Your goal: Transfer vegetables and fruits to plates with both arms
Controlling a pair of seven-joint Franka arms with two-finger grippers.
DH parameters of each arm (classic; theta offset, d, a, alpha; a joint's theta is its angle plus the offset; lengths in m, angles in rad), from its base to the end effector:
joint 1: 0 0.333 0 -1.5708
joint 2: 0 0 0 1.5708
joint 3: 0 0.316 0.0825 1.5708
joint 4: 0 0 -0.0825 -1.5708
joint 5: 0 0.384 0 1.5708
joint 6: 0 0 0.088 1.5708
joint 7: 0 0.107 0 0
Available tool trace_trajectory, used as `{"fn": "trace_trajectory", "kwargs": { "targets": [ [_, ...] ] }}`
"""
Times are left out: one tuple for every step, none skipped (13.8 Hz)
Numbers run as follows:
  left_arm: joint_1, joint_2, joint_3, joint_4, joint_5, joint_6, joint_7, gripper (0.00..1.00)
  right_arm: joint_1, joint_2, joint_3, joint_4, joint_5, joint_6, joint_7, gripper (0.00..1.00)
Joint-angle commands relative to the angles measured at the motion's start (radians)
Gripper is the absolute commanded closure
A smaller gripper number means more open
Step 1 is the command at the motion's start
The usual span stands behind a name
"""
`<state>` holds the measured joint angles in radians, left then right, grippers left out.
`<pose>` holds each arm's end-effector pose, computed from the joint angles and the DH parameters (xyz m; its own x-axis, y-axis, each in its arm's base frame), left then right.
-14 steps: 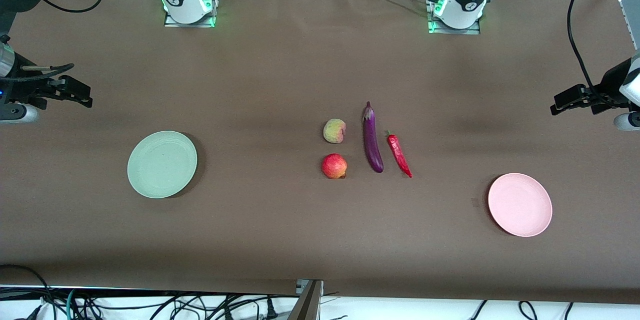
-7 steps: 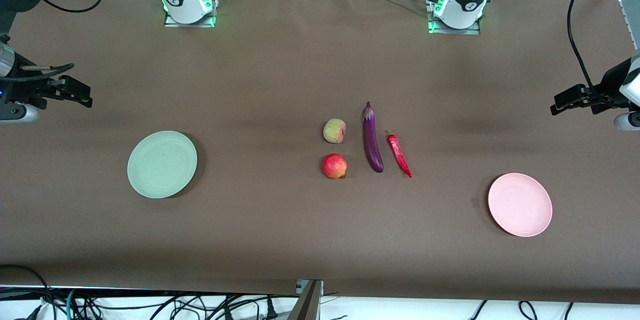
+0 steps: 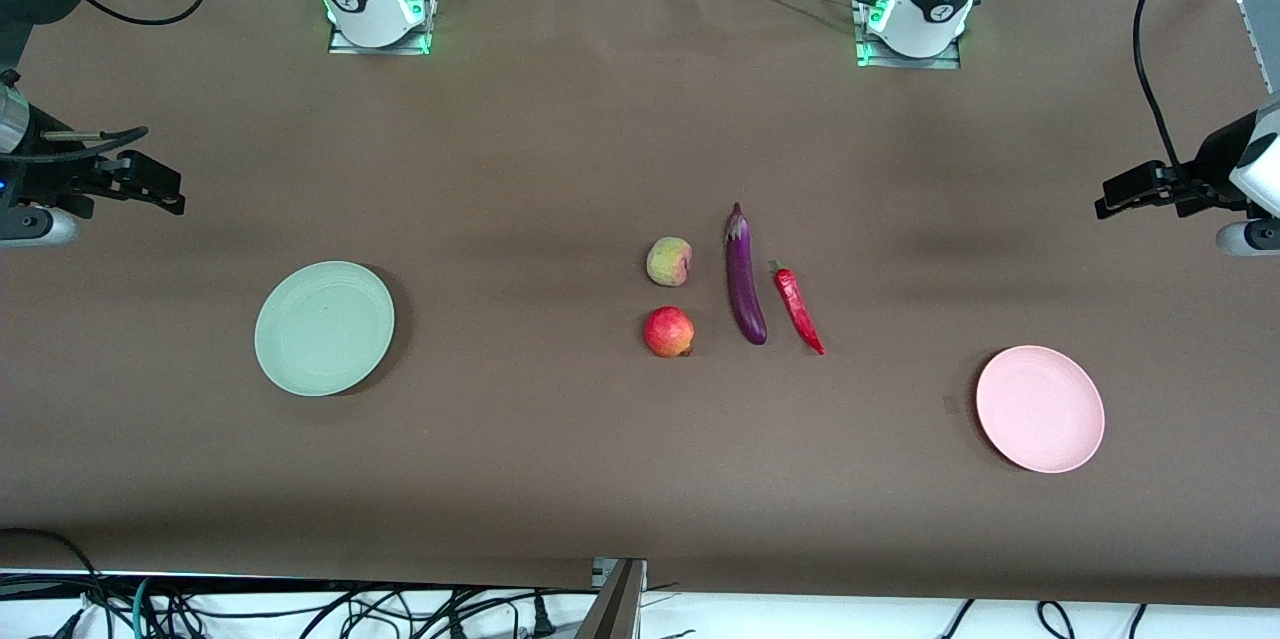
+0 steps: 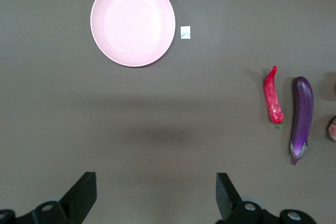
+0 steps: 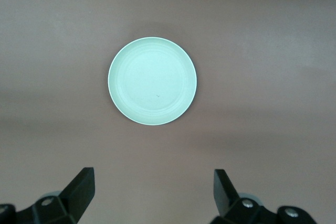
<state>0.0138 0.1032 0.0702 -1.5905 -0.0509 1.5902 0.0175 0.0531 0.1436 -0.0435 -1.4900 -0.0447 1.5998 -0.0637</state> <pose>0.5808 0.0417 0.5583 0.9925 0.0674 -0.1023 0.0723 -0.9964 0.0451 0.5996 0.0029 0.5825 0.9965 0.0747 -0.0369 0.0764 -0.9959 0.0486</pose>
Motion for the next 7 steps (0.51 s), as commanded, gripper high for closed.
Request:
{"fn": "trace_trajectory", "kwargs": {
  "targets": [
    [0.002,0.021,-0.001,0.012,-0.088,-0.068,-0.007,0.00,-0.012,-0.007,0.004,0.005,0.006,-0.001,0.001,0.00],
    [0.002,0.032,-0.001,0.012,-0.116,-0.122,-0.023,0.00,-0.016,-0.007,0.004,0.005,0.006,0.000,0.001,0.00],
    [-0.011,0.039,-0.003,0.009,-0.122,-0.149,-0.036,0.00,-0.021,-0.006,0.001,0.005,0.006,0.000,-0.001,0.00],
    [-0.018,0.052,-0.015,0.007,-0.124,-0.151,-0.056,0.00,-0.024,-0.004,-0.004,0.007,0.008,-0.001,0.001,0.00],
    [-0.031,0.076,-0.047,0.009,-0.127,-0.150,-0.108,0.00,-0.024,-0.004,-0.004,0.008,0.008,-0.001,0.004,0.00],
    [-0.038,0.108,-0.088,0.010,-0.127,-0.139,-0.178,0.00,-0.024,-0.002,-0.004,0.008,0.009,0.000,-0.004,0.00],
    [-0.044,0.151,-0.130,0.015,-0.127,-0.121,-0.229,0.00,-0.024,-0.001,-0.004,0.008,0.011,0.000,-0.004,0.00]
  ]
}}
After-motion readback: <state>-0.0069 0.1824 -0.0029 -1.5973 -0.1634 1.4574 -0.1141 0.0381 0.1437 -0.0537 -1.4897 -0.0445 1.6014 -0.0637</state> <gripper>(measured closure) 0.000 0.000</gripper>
